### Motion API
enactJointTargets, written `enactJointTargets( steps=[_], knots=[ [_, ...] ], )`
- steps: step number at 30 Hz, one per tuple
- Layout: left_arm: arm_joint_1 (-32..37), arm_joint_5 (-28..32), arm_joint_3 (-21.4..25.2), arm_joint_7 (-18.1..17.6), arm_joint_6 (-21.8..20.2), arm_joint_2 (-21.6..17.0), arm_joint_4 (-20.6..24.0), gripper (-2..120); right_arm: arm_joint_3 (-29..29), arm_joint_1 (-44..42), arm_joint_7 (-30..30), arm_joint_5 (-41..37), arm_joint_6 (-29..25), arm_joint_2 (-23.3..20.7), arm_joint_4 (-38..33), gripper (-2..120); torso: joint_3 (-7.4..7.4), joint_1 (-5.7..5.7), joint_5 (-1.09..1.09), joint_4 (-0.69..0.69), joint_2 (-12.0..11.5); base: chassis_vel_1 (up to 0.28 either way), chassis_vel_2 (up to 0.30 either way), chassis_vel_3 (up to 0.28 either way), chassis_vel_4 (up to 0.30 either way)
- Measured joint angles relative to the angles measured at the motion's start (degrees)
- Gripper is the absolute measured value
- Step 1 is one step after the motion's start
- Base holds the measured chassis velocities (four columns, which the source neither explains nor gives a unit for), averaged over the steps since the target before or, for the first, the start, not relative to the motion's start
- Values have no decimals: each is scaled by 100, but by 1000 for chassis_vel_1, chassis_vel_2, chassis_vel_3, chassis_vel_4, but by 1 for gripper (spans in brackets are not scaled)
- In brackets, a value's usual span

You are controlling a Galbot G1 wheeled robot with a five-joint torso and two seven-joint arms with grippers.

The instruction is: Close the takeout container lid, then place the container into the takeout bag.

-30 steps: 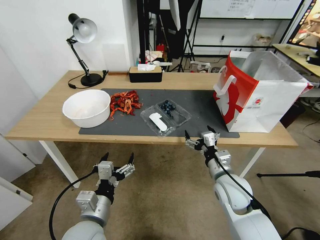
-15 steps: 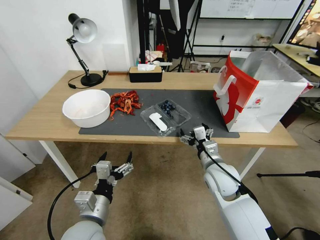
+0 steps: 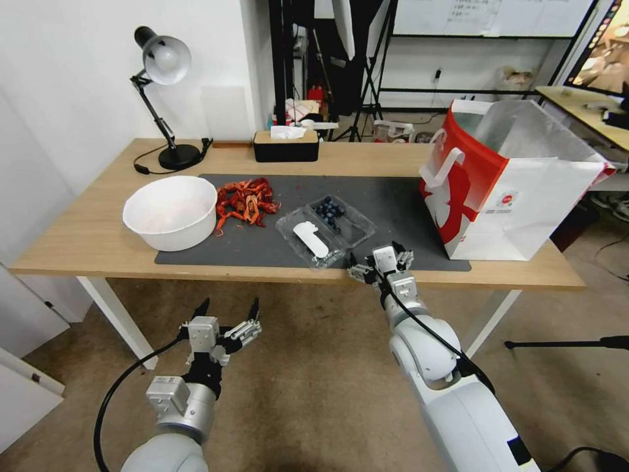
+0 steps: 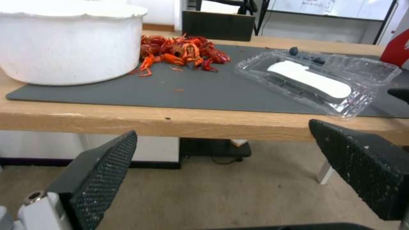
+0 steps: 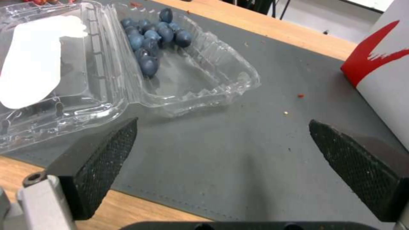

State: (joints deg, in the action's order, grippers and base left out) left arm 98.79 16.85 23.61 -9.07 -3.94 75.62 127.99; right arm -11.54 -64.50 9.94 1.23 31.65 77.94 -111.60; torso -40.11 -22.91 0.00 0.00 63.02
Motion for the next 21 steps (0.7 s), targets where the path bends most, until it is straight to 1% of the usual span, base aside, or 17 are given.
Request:
enactJointTargets(
  steps=[21],
  knots=[
    [-5,18,-11,8,79,-13,-83,100,312,128,294,137,193,314,56,100,0,0,0,0,0,0,0,0,0]
  ],
)
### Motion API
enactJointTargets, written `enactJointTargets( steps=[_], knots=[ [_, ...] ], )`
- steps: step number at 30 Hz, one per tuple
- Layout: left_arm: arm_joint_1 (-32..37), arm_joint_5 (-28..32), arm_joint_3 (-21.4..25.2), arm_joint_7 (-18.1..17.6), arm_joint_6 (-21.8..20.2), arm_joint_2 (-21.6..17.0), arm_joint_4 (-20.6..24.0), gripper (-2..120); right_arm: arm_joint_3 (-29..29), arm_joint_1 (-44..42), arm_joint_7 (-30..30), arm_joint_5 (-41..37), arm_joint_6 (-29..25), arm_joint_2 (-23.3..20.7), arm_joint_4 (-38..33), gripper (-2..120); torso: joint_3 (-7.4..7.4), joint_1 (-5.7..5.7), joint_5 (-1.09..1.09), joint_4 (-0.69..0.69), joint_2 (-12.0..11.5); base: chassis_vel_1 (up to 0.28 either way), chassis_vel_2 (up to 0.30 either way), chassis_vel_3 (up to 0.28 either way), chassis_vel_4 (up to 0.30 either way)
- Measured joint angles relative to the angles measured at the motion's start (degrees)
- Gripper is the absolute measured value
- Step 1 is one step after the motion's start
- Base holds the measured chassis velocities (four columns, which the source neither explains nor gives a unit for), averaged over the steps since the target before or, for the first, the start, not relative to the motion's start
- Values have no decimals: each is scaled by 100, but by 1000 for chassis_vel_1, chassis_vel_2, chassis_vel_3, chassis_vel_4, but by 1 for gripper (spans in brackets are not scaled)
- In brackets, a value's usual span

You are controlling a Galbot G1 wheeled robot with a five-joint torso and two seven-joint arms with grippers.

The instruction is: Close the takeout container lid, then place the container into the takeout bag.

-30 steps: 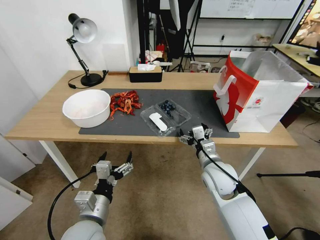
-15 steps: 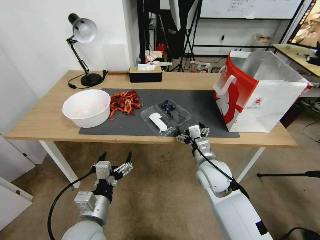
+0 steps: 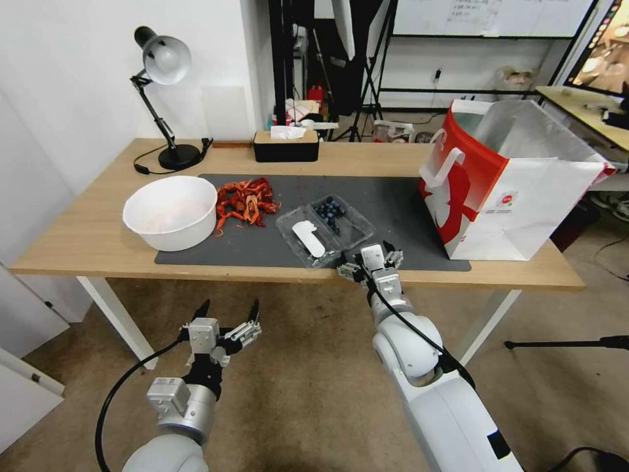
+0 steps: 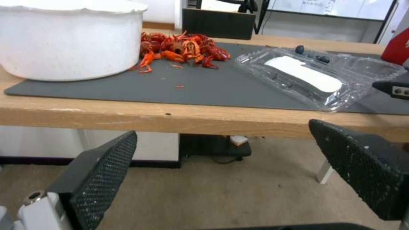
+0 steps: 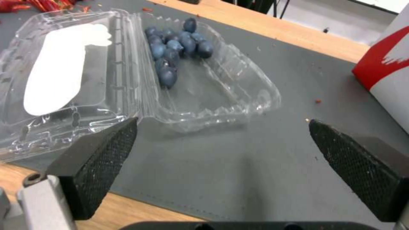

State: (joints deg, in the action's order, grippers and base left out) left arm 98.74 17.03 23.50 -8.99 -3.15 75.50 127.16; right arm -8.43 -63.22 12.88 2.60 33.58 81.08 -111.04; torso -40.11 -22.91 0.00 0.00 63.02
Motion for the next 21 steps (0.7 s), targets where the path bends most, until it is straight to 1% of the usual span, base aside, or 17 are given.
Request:
enactJointTargets(
  steps=[21],
  knots=[
    [52,95,70,-2,220,-29,-51,100,354,117,16,239,66,329,210,100,0,0,0,0,0,0,0,0,0]
  ],
)
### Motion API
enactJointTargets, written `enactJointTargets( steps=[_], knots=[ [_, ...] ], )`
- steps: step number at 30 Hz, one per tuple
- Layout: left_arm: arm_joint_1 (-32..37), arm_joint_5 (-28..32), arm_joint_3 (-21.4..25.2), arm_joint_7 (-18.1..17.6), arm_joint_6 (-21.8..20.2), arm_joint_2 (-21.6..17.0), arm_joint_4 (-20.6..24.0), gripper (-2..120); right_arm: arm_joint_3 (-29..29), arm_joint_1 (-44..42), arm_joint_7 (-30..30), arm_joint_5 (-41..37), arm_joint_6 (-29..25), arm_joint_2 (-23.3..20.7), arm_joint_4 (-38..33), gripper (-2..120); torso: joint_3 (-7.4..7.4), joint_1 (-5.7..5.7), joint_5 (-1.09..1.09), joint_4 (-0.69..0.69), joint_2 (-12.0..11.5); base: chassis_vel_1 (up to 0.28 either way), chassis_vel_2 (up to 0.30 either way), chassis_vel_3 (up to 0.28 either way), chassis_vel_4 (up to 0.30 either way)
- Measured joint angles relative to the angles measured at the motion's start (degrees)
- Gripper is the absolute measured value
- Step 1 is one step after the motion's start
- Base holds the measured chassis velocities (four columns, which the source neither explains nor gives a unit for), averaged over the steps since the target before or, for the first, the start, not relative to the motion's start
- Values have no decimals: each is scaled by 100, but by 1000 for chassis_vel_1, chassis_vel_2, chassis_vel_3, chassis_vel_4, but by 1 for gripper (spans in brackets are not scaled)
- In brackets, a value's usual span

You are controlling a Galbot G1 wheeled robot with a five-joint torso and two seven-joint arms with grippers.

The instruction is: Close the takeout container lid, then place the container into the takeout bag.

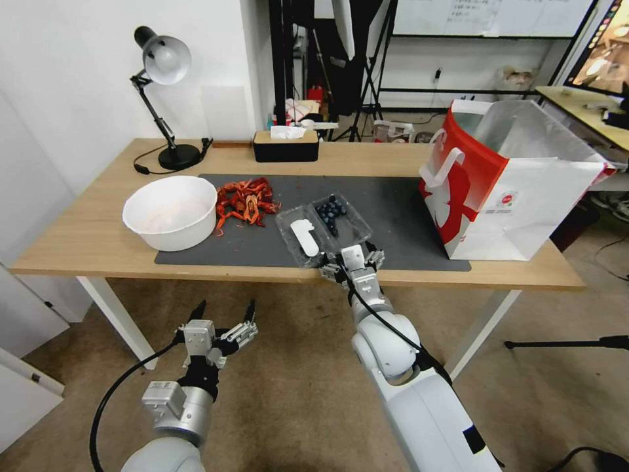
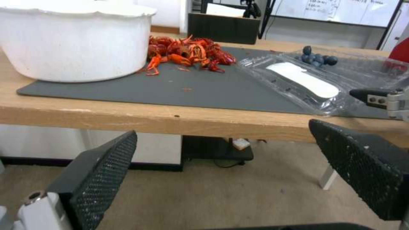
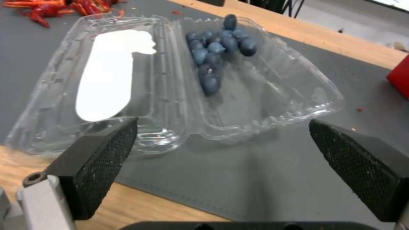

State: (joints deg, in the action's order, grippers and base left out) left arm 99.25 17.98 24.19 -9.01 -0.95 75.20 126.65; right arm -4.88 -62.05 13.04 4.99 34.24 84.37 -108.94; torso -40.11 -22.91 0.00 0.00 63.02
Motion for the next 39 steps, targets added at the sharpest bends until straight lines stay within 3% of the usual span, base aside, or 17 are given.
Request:
enactJointTargets(
  steps=[39],
  knots=[
    [0,-10,29,19,158,17,-121,100,386,87,3,137,-54,463,331,100,0,0,0,0,0,0,0,0,0]
  ],
)
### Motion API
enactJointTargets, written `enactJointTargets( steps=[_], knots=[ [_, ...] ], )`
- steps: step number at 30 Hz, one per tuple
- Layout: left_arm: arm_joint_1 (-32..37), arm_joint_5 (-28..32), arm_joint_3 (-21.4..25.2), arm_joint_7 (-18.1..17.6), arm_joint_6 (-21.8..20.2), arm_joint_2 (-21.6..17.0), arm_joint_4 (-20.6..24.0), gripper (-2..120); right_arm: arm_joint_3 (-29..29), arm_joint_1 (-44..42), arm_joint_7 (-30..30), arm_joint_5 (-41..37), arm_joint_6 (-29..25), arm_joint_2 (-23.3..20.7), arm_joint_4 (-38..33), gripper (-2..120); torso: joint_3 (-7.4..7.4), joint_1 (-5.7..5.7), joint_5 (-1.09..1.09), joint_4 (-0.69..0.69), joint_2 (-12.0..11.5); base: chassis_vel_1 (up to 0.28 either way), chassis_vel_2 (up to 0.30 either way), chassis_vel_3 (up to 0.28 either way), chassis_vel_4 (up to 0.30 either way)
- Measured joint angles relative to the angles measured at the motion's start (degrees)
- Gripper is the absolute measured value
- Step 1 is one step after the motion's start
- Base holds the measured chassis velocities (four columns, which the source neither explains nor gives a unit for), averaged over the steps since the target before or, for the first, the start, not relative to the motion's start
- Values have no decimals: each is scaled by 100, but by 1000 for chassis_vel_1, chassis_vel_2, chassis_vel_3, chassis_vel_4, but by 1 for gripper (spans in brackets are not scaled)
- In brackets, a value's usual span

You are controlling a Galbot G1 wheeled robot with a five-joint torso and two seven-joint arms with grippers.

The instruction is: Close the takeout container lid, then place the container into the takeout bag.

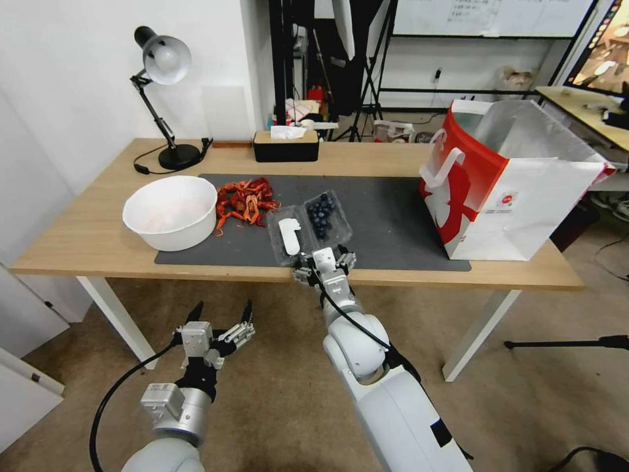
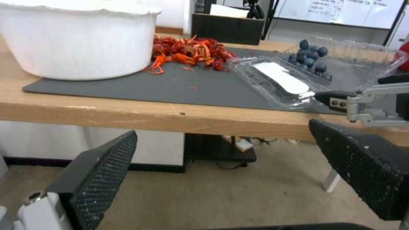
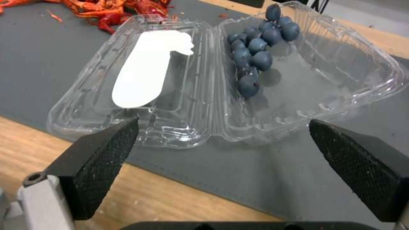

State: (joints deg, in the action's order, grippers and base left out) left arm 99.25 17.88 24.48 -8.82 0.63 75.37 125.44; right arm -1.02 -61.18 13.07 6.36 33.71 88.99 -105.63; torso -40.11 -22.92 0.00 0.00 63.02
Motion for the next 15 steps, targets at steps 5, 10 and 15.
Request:
enactJointTargets(
  steps=[5,10,15],
  knots=[
    [13,-6,-2,6,17,-8,-1,100,21,-53,-1,33,-38,46,-41,100,0,0,0,0,0,0,0,0,0],
    [17,-11,-9,11,24,-19,-1,100,42,-112,-16,55,-78,70,-89,100,0,0,0,0,0,0,0,0,0],
    [20,-26,-20,23,30,-21,-2,100,55,-224,-32,56,-103,46,-214,100,0,0,0,0,0,0,0,0,0]
  ],
)
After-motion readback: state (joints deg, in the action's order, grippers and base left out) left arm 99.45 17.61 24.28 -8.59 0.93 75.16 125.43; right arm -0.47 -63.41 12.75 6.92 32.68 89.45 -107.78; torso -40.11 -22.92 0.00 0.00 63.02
